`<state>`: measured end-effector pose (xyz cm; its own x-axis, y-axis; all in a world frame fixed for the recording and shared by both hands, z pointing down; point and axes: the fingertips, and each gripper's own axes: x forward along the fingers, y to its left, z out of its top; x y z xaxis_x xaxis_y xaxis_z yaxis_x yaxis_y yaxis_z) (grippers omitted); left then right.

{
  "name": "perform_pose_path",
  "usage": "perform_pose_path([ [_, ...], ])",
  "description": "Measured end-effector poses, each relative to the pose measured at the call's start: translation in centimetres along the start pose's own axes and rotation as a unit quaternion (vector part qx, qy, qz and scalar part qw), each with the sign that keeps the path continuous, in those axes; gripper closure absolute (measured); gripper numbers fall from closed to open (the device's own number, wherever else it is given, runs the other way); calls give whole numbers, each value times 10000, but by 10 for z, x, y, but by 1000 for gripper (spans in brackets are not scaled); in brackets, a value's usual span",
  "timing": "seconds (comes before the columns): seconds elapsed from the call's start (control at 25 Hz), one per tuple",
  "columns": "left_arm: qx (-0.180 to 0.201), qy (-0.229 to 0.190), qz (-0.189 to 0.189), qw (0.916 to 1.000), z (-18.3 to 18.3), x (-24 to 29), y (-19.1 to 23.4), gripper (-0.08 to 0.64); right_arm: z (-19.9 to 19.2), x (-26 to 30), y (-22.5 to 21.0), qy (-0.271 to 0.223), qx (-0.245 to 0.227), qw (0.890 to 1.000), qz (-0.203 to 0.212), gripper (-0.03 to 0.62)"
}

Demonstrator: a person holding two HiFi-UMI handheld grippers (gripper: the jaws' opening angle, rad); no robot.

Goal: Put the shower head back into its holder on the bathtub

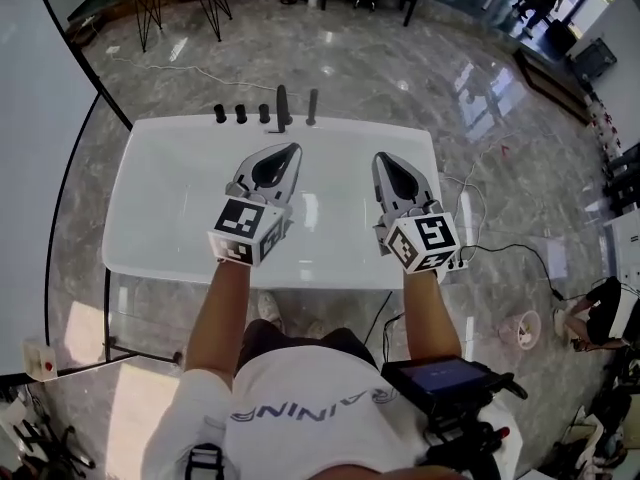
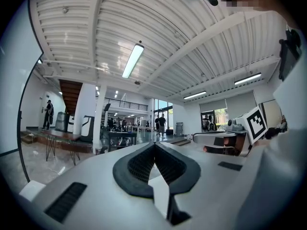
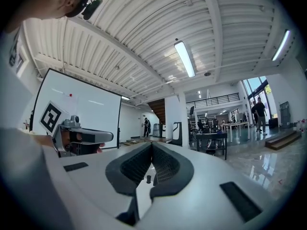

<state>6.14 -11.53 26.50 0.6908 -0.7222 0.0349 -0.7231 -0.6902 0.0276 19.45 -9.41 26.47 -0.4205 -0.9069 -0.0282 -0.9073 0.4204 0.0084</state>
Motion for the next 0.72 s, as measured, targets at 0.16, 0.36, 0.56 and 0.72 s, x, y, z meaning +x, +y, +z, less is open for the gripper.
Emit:
perform_pose_path([
  [0.16,19,-63,58,10000,5,-24,-37,544,9,-41,9,-18,-66,9999,89,580],
  [0.36,78,-23,53,10000,9,-45,-65,543,16,-75,17,46,-63,10000,59,580],
  [0.56,50,-72,-7,10000,16,-77,-66,543,29,-92,53,-11,-183,9998,28,580],
  [0.72,21,-61,-62,10000,19,-95,-64,543,36,-98,75,-64,-190,9998,-6,580],
])
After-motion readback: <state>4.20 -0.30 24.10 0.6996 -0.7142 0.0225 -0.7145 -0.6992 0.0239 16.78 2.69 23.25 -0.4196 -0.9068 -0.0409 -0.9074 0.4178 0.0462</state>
